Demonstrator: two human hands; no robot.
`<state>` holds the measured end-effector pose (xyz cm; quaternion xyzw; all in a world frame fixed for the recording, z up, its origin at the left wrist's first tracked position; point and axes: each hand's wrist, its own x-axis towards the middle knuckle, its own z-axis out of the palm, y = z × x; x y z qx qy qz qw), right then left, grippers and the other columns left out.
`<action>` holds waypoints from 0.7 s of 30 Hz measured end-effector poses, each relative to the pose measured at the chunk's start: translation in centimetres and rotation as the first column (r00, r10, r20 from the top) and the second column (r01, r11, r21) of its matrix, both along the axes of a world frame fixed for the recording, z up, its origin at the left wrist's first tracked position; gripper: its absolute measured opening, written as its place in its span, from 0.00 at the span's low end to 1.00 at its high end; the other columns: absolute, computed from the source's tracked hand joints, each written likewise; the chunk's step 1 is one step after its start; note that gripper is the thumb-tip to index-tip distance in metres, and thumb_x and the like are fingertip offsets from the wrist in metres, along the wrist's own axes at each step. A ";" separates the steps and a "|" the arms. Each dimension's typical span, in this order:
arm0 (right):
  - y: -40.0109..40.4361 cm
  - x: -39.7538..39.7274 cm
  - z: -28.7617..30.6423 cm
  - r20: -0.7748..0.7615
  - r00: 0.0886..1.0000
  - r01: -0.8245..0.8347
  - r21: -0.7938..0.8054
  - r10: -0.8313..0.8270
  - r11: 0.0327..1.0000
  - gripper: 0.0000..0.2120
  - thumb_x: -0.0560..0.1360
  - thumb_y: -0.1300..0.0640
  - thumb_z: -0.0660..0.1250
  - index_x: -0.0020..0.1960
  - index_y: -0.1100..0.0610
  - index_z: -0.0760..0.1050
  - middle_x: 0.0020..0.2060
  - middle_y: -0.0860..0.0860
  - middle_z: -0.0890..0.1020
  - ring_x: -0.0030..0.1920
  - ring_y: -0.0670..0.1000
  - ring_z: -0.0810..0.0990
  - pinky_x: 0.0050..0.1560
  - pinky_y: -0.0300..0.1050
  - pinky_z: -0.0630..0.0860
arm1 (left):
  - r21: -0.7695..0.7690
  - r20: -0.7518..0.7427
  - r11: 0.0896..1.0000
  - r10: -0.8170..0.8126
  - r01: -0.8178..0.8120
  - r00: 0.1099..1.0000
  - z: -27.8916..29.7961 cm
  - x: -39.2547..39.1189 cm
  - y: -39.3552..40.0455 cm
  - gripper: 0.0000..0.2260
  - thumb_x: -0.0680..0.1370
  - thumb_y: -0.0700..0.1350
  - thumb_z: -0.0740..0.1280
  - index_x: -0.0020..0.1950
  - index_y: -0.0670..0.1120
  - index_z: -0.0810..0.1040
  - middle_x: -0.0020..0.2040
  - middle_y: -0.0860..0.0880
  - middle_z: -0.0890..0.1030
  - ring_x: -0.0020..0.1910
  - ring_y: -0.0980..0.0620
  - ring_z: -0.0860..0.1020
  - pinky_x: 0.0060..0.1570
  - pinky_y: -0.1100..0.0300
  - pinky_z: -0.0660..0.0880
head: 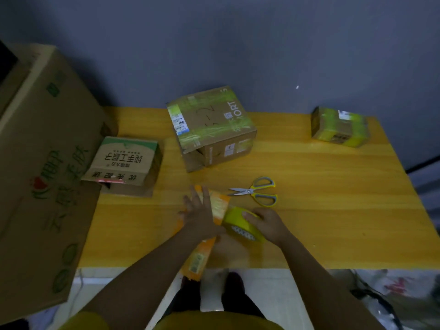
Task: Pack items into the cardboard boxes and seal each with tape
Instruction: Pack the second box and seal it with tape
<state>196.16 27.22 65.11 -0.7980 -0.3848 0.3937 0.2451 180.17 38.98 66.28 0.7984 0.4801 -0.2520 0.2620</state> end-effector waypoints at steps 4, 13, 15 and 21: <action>1.6 1.2 3.9 0.056 0.997 -0.049 0.046 0.046 0.998 0.18 0.75 0.40 0.66 0.53 0.54 0.81 0.45 0.51 0.83 0.48 0.49 0.80 0.49 0.48 0.74 | -0.195 0.216 0.979 0.105 -0.062 0.971 0.5 -0.9 1.0 0.54 0.71 0.65 0.69 0.75 0.52 0.28 0.76 0.45 0.29 0.76 0.37 0.39 0.68 0.36 0.59; 6.3 1.7 9.6 -0.232 0.933 -0.261 0.093 0.275 0.961 0.24 0.71 0.39 0.71 0.62 0.51 0.77 0.59 0.48 0.79 0.58 0.52 0.79 0.59 0.54 0.76 | -0.440 0.509 0.853 0.494 -0.280 0.705 -0.3 -3.1 -0.6 0.36 0.78 0.56 0.63 0.79 0.52 0.45 0.79 0.53 0.47 0.78 0.50 0.48 0.73 0.49 0.59; 7.4 0.2 9.2 -0.232 0.936 -0.250 0.089 0.265 0.964 0.22 0.67 0.33 0.70 0.51 0.49 0.80 0.47 0.46 0.82 0.49 0.49 0.81 0.53 0.52 0.79 | -0.300 0.553 0.899 0.436 -0.319 0.710 -0.1 -3.6 -0.8 0.29 0.82 0.52 0.59 0.79 0.46 0.52 0.79 0.47 0.54 0.77 0.46 0.56 0.71 0.52 0.62; 10.0 -3.7 8.9 -0.149 0.951 -0.266 0.048 0.271 0.963 0.29 0.70 0.31 0.66 0.51 0.57 0.82 0.47 0.54 0.84 0.46 0.52 0.83 0.50 0.53 0.78 | -0.459 0.650 0.842 0.537 -0.285 0.538 -0.3 -3.6 -1.1 0.32 0.77 0.44 0.69 0.73 0.56 0.53 0.67 0.60 0.63 0.67 0.59 0.63 0.57 0.65 0.65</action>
